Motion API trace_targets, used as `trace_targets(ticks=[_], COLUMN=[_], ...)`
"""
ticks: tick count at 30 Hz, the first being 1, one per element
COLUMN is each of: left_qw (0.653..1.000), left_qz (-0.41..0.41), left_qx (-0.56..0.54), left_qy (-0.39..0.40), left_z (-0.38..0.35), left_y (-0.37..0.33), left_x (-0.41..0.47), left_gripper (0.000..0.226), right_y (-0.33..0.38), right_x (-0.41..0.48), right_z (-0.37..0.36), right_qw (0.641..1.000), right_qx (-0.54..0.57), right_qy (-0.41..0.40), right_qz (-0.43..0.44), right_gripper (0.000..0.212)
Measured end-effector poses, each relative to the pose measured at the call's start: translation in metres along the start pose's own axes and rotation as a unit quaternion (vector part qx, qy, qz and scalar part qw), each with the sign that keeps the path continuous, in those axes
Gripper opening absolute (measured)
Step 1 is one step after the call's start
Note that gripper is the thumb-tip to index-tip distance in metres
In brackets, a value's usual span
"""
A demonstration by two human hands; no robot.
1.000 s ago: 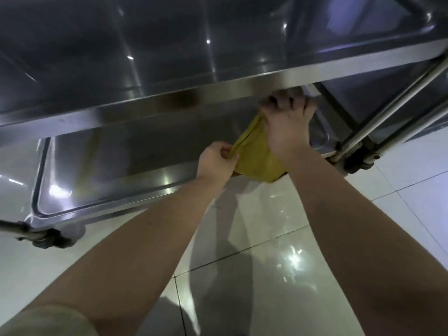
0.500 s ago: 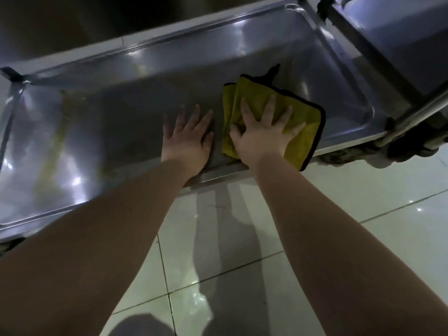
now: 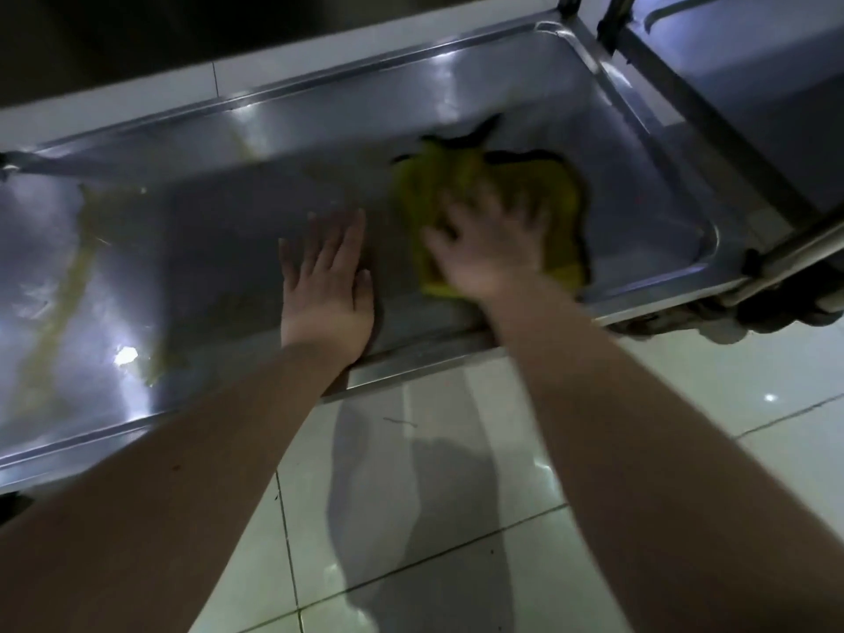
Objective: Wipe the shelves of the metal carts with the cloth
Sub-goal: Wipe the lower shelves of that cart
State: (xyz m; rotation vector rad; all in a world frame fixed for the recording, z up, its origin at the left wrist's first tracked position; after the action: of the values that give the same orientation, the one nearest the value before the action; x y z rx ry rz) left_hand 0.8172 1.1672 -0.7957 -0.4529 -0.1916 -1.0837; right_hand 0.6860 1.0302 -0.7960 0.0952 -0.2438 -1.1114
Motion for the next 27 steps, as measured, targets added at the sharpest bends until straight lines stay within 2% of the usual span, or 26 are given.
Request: trace_targets(ticks=[2, 4, 6, 11, 14, 18, 22, 25, 27], left_qw=[0.998, 0.992, 0.99, 0.994, 0.999, 0.997, 0.997, 0.997, 0.998], left_qz=[0.054, 0.109, 0.12, 0.059, 0.011, 0.002, 0.014, 0.011, 0.013], left_qx=[-0.017, -0.034, -0.053, -0.085, -0.045, 0.044, 0.055, 0.056, 0.045], left_qy=[-0.037, -0.051, -0.046, -0.031, -0.002, 0.063, 0.05, 0.048, 0.045], left_z=[0.006, 0.012, 0.015, 0.014, 0.003, -0.019, -0.024, -0.023, -0.021], left_y=[0.006, 0.013, 0.014, -0.001, -0.002, 0.009, 0.013, 0.012, 0.012], left_x=[0.0, -0.001, -0.001, 0.02, 0.047, 0.057, 0.055, 0.055, 0.056], left_gripper=[0.069, 0.074, 0.076, 0.076, 0.065, 0.054, 0.054, 0.053, 0.053], right_y=[0.074, 0.102, 0.096, 0.071, 0.038, -0.053, -0.128, -0.104, -0.046], right_x=[-0.021, -0.027, -0.021, -0.018, 0.0, 0.036, 0.055, 0.064, 0.068], right_z=[-0.013, -0.018, -0.018, -0.018, -0.012, 0.001, 0.013, 0.009, -0.001], right_qw=[0.992, 0.983, 0.982, 0.983, 0.988, 0.998, 0.997, 0.991, 0.996], right_qx=[0.02, 0.032, 0.04, 0.041, 0.035, 0.012, -0.012, -0.029, -0.011], right_qy=[0.008, 0.025, 0.018, 0.001, -0.005, -0.03, -0.023, -0.034, -0.032], right_qz=[0.126, 0.18, 0.184, 0.181, 0.149, 0.045, -0.072, -0.124, -0.084], right_gripper=[0.053, 0.049, 0.049, 0.051, 0.051, 0.052, 0.053, 0.054, 0.052])
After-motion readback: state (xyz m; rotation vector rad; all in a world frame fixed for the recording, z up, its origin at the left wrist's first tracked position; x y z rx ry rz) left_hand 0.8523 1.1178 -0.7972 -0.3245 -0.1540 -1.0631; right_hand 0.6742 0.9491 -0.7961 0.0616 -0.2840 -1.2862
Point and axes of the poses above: each hand's wrist, its own x-axis towards the middle knuckle, its own z-axis out of the back of the hand, y = z × x, the point moved 4 cm from there along x, towards the middle knuckle, and after that the axes turned 15 degrees about -y, right-handed, at the moved point
